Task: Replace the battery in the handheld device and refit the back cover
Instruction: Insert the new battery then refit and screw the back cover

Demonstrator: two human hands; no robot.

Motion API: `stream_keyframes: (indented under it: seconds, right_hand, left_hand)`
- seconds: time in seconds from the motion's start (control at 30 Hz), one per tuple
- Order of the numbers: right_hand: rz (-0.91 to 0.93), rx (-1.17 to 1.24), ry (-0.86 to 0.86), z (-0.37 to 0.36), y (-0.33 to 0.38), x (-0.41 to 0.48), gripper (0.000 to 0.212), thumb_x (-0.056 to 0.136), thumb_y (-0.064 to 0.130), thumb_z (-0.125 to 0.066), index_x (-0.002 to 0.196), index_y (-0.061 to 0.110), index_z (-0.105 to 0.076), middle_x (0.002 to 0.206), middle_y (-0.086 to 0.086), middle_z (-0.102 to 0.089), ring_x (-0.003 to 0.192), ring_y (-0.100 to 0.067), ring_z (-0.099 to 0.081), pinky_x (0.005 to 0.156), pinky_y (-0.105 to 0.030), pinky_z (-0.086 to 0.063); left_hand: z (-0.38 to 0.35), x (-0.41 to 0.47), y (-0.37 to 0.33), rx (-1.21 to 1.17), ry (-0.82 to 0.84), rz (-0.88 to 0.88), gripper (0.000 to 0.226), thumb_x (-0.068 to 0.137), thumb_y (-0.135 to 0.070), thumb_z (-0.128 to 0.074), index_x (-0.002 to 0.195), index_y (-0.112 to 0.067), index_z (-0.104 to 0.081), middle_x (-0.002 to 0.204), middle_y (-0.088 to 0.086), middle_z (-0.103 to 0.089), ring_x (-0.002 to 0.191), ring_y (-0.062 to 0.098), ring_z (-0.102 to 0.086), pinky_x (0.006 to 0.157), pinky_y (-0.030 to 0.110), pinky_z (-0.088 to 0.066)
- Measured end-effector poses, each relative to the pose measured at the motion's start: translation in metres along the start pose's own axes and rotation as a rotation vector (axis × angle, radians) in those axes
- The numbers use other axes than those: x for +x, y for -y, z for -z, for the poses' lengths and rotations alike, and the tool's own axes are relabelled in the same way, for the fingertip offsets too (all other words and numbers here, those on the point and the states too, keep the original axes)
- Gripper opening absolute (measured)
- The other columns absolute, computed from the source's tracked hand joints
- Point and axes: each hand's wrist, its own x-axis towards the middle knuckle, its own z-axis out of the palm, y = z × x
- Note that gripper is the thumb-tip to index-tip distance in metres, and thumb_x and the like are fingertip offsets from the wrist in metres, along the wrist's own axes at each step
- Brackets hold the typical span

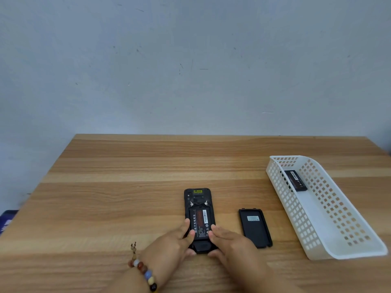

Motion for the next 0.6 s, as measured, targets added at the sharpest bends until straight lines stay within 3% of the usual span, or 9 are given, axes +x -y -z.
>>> stream_keyframes:
  seconds: [0.03,0.1,0.17,0.23,0.33,0.4,0.47,0.53,0.6]
  right_hand:
    - [0.003,-0.004,0.000,0.000,0.000,0.000,0.060,0.024,0.051,-0.091,0.078,0.027,-0.078,0.087,0.013,-0.076,0.082,0.004,-0.070,0.081,-0.007,-0.045]
    - [0.009,-0.006,-0.003,-0.001,-0.001,0.000,0.060,0.023,0.051,-0.091,0.076,0.028,-0.078,0.086,0.014,-0.076,0.081,0.005,-0.069,0.082,-0.007,-0.045]
    - [0.013,-0.002,-0.007,-0.001,-0.001,0.000,0.059,0.022,0.051,-0.092,0.075,0.027,-0.079,0.085,0.014,-0.076,0.080,0.005,-0.069,0.081,-0.007,-0.045]
    - [0.015,-0.001,-0.009,-0.001,0.000,0.000,0.060,0.022,0.050,-0.092,0.075,0.027,-0.079,0.085,0.013,-0.076,0.080,0.005,-0.069,0.081,-0.006,-0.046]
    - [0.010,0.004,-0.010,0.001,0.001,0.000,0.060,0.023,0.050,-0.092,0.078,0.027,-0.079,0.087,0.014,-0.076,0.081,0.006,-0.069,0.083,-0.005,-0.043]
    - [0.005,0.006,-0.007,0.003,0.002,0.000,0.060,0.023,0.052,-0.091,0.077,0.029,-0.079,0.087,0.015,-0.076,0.081,0.007,-0.069,0.084,-0.005,-0.042]
    - [0.005,0.001,-0.003,0.005,0.002,0.000,0.060,0.023,0.054,-0.090,0.077,0.030,-0.078,0.086,0.017,-0.075,0.081,0.009,-0.068,0.083,-0.004,-0.043]
    - [0.001,-0.010,0.006,0.005,0.002,0.001,0.059,0.023,0.056,-0.090,0.077,0.032,-0.078,0.086,0.018,-0.075,0.081,0.010,-0.067,0.083,-0.004,-0.043]
    - [-0.004,0.012,0.009,0.005,0.001,0.000,0.060,0.023,0.055,-0.090,0.077,0.031,-0.078,0.087,0.017,-0.075,0.082,0.009,-0.068,0.082,-0.005,-0.043]
  left_hand:
    - [-0.009,0.000,0.002,0.062,-0.049,-0.008,0.093,0.089,-0.049,0.016,0.087,-0.027,-0.073,0.104,0.003,-0.070,0.084,-0.001,-0.065,0.088,0.001,-0.027]
    - [-0.009,0.000,0.000,0.114,-0.073,0.001,0.090,0.092,-0.043,0.015,0.080,-0.032,-0.074,0.094,-0.005,-0.073,0.075,-0.004,-0.065,0.086,0.001,-0.029]
    - [-0.001,0.004,0.000,0.035,-0.049,0.002,0.103,0.078,-0.061,0.022,0.105,-0.019,-0.068,0.123,0.010,-0.059,0.103,0.006,-0.060,0.093,0.006,-0.029]
    - [-0.005,0.006,0.001,-0.073,-0.017,-0.034,0.129,0.045,-0.077,0.025,0.136,-0.009,-0.035,0.151,0.015,-0.015,0.134,0.018,-0.029,0.103,0.010,-0.008]
    - [-0.005,0.007,0.001,-0.082,0.024,-0.055,0.113,0.058,-0.079,0.013,0.142,-0.012,-0.021,0.153,0.010,0.002,0.139,0.017,-0.014,0.103,0.009,0.000]
    - [-0.008,0.005,-0.001,-0.153,-0.104,-0.036,0.098,0.072,-0.073,0.007,0.137,-0.012,-0.033,0.151,0.009,-0.011,0.134,0.013,-0.028,0.105,0.011,-0.013]
    - [-0.006,0.002,0.003,-0.153,-0.184,-0.029,0.080,0.091,-0.054,0.003,0.107,-0.018,-0.067,0.129,0.005,-0.053,0.105,0.001,-0.058,0.089,0.006,-0.034]
    - [-0.009,0.000,0.003,-0.123,-0.180,-0.046,0.082,0.094,-0.048,0.004,0.083,-0.028,-0.074,0.101,-0.003,-0.071,0.081,-0.004,-0.065,0.085,0.001,-0.031]
    - [-0.019,-0.003,0.007,-0.172,-0.225,-0.079,0.076,0.093,-0.052,-0.003,0.086,-0.024,-0.074,0.102,0.002,-0.071,0.085,0.000,-0.065,0.088,0.002,-0.027]
